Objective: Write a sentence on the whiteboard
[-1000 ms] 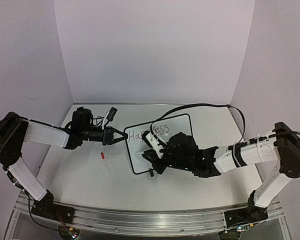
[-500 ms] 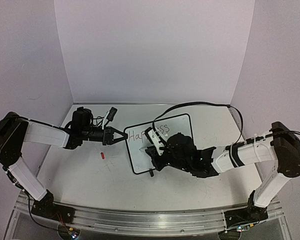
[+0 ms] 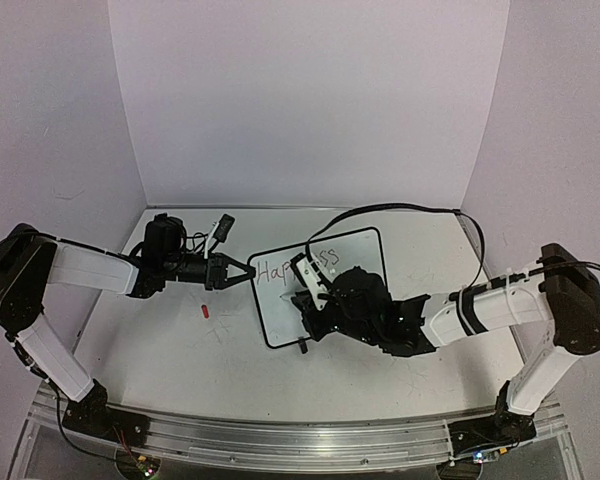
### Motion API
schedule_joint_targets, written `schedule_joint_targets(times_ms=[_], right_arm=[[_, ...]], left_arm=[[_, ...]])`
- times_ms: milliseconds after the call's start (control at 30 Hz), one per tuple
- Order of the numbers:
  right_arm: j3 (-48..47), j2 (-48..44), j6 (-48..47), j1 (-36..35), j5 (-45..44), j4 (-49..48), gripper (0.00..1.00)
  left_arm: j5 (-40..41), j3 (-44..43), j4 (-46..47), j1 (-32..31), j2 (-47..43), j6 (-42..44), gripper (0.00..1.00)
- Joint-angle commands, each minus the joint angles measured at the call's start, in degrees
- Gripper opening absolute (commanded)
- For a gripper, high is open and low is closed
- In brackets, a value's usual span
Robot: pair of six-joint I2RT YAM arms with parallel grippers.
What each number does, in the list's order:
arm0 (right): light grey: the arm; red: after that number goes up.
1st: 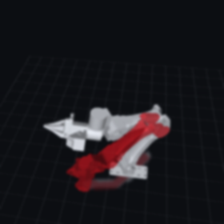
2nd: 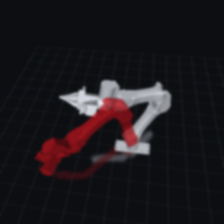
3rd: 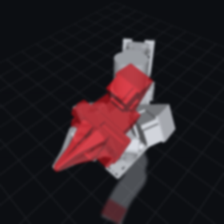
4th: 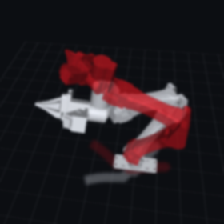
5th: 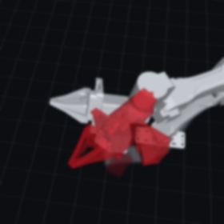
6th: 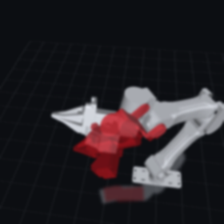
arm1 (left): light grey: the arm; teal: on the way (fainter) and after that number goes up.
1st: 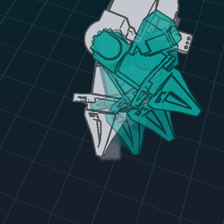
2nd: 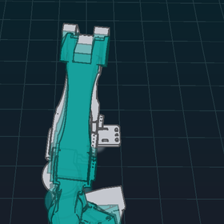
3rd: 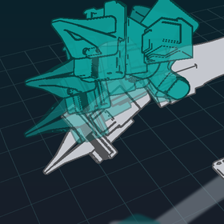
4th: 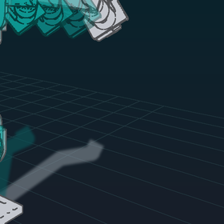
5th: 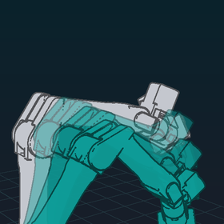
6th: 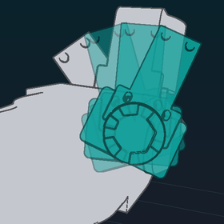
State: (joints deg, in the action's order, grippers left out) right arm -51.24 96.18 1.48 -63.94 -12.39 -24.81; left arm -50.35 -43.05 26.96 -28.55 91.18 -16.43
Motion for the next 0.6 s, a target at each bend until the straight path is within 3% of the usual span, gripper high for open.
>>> schedule_joint_targets(times_ms=[0, 567], right_arm=[[-2.91, 1.45, 0.15, 0.12, -0.83, -2.37, 0.00], [-2.30, 2.04, 1.63, 0.08, 2.85, -1.08, 0.00]], left_arm=[[-0.97, -1.34, -1.48, -0.28, 0.55, 1.31, 0.00], [-1.02, -1.48, -1.50, -0.32, 0.63, 1.31, 0.00]])
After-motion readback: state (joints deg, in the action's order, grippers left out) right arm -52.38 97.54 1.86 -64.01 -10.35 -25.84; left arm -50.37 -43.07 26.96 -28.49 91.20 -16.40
